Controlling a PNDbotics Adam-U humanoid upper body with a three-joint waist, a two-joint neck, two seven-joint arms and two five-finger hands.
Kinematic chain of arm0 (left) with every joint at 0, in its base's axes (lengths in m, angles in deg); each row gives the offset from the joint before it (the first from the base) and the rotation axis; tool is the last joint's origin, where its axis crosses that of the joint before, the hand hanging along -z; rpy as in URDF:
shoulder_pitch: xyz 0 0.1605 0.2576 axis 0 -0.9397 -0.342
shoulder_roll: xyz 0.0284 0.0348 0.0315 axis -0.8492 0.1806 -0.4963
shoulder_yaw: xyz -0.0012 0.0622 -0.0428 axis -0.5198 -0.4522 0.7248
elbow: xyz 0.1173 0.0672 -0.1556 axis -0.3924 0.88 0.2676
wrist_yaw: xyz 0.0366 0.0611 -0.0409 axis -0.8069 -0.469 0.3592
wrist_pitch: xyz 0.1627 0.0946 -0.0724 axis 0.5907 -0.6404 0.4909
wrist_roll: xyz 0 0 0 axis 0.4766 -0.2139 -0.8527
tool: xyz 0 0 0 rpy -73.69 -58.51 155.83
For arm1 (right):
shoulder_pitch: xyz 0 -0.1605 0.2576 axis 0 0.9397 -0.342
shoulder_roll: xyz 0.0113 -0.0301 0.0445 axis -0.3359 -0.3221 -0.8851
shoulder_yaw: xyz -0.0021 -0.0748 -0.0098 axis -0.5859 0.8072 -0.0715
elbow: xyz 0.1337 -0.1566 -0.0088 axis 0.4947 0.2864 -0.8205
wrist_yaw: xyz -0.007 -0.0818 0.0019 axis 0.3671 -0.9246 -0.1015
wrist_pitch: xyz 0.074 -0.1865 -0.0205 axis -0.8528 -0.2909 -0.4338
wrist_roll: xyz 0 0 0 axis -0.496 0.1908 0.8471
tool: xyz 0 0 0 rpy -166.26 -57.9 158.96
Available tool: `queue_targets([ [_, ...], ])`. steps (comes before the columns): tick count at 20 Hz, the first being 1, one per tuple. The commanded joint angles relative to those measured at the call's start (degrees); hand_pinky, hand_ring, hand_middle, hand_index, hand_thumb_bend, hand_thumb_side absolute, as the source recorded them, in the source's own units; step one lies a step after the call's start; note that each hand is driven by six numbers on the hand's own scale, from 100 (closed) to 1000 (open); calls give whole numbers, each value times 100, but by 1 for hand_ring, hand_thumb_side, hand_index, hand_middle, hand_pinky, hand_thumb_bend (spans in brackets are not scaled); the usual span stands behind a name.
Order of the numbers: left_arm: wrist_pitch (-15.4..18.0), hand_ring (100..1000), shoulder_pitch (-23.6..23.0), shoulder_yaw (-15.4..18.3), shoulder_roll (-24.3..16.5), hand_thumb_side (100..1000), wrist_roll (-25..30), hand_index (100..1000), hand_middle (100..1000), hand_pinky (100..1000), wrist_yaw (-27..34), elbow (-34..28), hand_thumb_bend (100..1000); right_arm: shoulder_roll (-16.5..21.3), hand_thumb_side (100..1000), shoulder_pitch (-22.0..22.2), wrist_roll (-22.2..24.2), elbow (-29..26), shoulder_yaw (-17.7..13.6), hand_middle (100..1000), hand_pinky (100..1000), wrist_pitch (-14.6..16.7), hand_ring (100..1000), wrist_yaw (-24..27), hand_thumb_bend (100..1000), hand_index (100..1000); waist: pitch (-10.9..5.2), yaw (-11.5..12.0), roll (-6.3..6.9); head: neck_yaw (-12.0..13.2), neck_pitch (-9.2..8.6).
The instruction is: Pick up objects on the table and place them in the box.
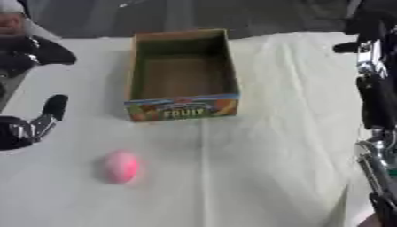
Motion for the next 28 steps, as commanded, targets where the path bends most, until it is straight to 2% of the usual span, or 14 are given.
queue_targets([
  [1, -17, 742, 147, -133, -347, 776, 468, 875, 757, 691, 201, -76, 308, 93, 593, -81, 31, -113, 10, 554, 573, -5, 773, 21, 100, 738, -120, -12, 14, 11, 34],
  [6, -67, 758, 279, -333, -432, 845, 1199, 894, 771, 708, 298, -76, 490, 88, 593, -97, 53, -113, 28, 553, 573, -16, 773, 36, 100, 737, -123, -22, 9, 27, 11],
  [13, -223, 763, 386, -580, -480, 905, 1992, 909, 753, 719, 279, -76, 675, 74, 590, -95, 89, -113, 49, 550, 573, -30, 774, 53, 100, 737, -137, -26, 8, 69, -16],
  [15, -352, 765, 399, -651, -468, 879, 2154, 916, 749, 721, 308, -76, 675, 72, 590, -95, 94, -113, 50, 549, 573, -31, 774, 57, 100, 736, -137, -33, 9, 80, -29],
  [18, -602, 770, 438, -757, -433, 783, 2393, 916, 743, 730, 373, -76, 582, 70, 589, -86, 105, -113, 57, 548, 573, -36, 774, 67, 100, 735, -135, -42, 14, 93, -33],
  [19, -677, 776, 450, -799, -413, 711, 2473, 923, 744, 735, 419, -76, 541, 69, 588, -81, 107, -113, 58, 548, 573, -40, 774, 70, 100, 735, -134, -47, 15, 100, -32],
  [21, -806, 781, 494, -881, -377, 666, 2625, 930, 745, 738, 531, -76, 521, 69, 587, -73, 105, -113, 58, 547, 573, -44, 775, 78, 100, 735, -135, -51, 21, 106, -30],
  [28, -1231, 782, 730, -1121, -252, 623, 2936, 947, 743, 730, 691, -76, 523, 67, 586, -30, 118, -113, 65, 544, 572, -51, 775, 96, 100, 734, -155, -52, 40, 129, -18],
])
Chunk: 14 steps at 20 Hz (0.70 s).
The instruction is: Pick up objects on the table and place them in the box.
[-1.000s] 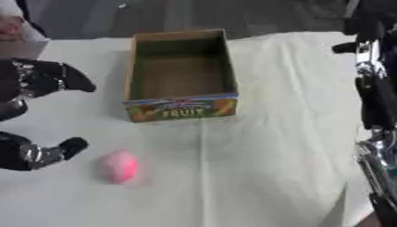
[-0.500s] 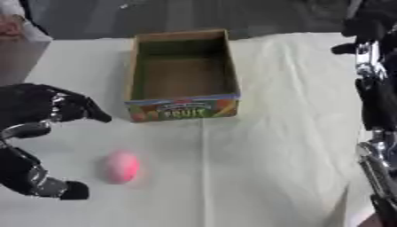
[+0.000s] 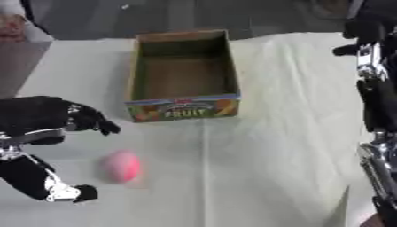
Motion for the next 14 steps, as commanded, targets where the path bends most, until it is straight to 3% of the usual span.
queue_targets([
  [1, -207, 784, 129, -44, -56, 620, 80, 947, 750, 729, 6, -74, 527, 67, 586, -33, 20, -113, -3, 544, 572, 3, 775, 44, 100, 733, -124, -5, 8, 20, -16],
  [14, -768, 801, 360, -296, 190, 600, 310, 915, 805, 730, -606, 173, 539, 81, 588, -21, 65, -113, 12, 540, 572, -8, 776, 77, 100, 734, -79, -59, 16, 52, -46],
])
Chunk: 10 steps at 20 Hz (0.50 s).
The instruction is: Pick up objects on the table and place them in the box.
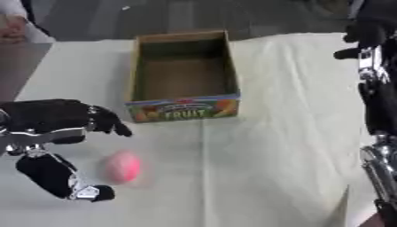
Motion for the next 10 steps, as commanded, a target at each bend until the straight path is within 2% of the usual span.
queue_targets([
  [1, -52, 802, 126, -26, -32, 601, -17, 918, 807, 730, -242, 165, 535, 84, 588, -49, 34, -113, -12, 540, 572, 13, 776, 41, 100, 734, -77, -7, 5, 23, -47],
  [10, 52, 807, 339, -196, 211, 594, -131, 918, 809, 734, -621, 803, 527, 101, 588, -46, 47, -113, -8, 540, 572, 7, 777, 63, 100, 734, -32, -27, 11, 32, -63],
])
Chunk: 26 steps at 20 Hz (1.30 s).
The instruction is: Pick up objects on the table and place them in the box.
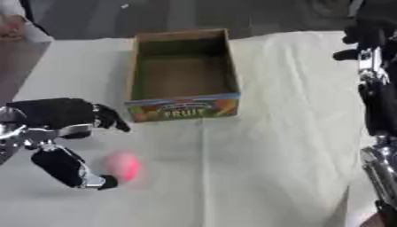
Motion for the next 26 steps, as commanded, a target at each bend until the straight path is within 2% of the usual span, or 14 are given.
queue_targets([
  [1, 28, 807, 163, -13, -1, 595, -8, 918, 808, 735, -111, 203, 531, 101, 588, -48, 24, -113, -16, 540, 572, 10, 778, 50, 100, 734, -81, -11, 7, 16, -61],
  [9, 155, 810, 266, -152, 221, 589, 115, 914, 803, 736, -233, 717, 545, 93, 586, -48, 23, -113, -14, 539, 573, 5, 778, 69, 100, 734, -60, -39, 16, 36, -85],
  [13, 216, 809, 287, -213, 301, 583, 149, 897, 772, 737, -305, 901, 575, 89, 586, -60, 17, -113, -16, 539, 573, -8, 779, 75, 100, 734, -48, -59, 10, 42, -96],
  [18, 291, 808, 315, -264, 355, 586, 163, 889, 751, 739, -406, 994, 551, 83, 586, -65, 29, -113, -7, 539, 573, -16, 779, 82, 100, 733, -41, -53, 10, 51, -86],
  [26, 696, 800, 312, -307, 409, 581, 21, 883, 704, 736, -761, 1232, 512, 71, 585, -75, 38, -113, -9, 538, 574, -4, 780, 92, 100, 733, -39, -57, 2, 59, -115],
])
